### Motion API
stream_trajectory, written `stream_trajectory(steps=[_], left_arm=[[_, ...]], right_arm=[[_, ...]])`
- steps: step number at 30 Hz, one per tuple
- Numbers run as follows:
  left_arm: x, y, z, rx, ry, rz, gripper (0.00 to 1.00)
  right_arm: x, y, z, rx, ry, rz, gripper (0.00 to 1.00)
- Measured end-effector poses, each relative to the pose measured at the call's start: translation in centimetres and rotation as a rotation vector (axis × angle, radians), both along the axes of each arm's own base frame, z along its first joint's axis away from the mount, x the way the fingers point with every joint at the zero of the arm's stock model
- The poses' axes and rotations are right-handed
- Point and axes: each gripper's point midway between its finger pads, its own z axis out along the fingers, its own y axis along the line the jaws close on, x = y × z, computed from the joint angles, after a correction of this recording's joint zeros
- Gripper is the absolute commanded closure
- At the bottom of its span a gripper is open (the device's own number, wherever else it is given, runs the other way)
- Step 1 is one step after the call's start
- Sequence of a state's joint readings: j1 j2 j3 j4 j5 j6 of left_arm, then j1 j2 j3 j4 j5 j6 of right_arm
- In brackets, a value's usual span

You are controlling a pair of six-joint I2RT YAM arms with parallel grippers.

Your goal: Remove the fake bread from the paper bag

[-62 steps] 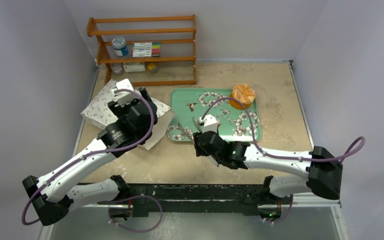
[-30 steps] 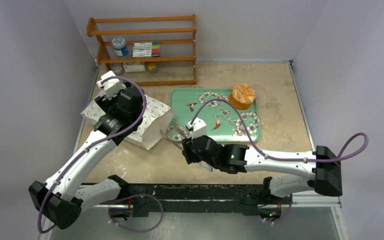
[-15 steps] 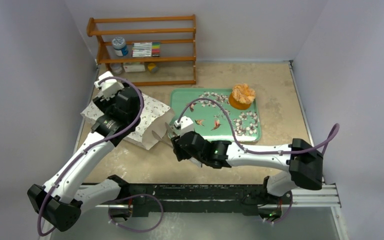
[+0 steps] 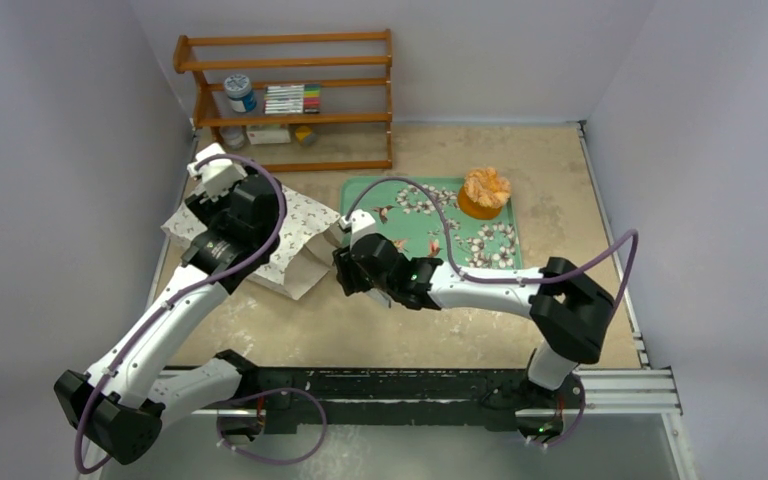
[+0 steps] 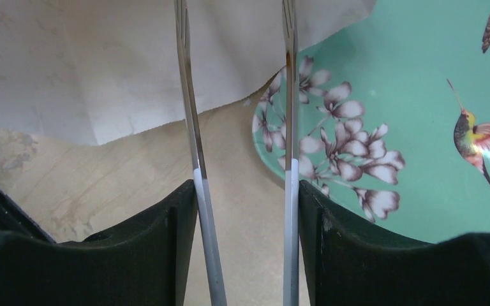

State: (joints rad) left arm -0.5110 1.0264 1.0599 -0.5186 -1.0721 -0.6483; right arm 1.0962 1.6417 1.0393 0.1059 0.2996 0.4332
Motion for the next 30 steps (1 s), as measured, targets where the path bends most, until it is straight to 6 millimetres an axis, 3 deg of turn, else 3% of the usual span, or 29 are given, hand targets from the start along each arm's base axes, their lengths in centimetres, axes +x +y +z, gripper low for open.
stream_trajectory(steps=[10,16,30], left_arm=[[0.1,-0.2,-0.3,-0.004,0.007,-0.008,0.22],[0.1,0.0,-1.0,0.003,0.023,-0.006,0.22],[0.3,0.0,-1.4,0.001,0.030,-0.005,0.22]], right_arm=[[3.1,2.0,-1.2,0.019,0.013,0.018,0.43],[4.7,2.2,-1.8,0.040,0.025,0.014,0.44],[7.2,4.0,-2.5,0.082,0.041,0.027,0.44]])
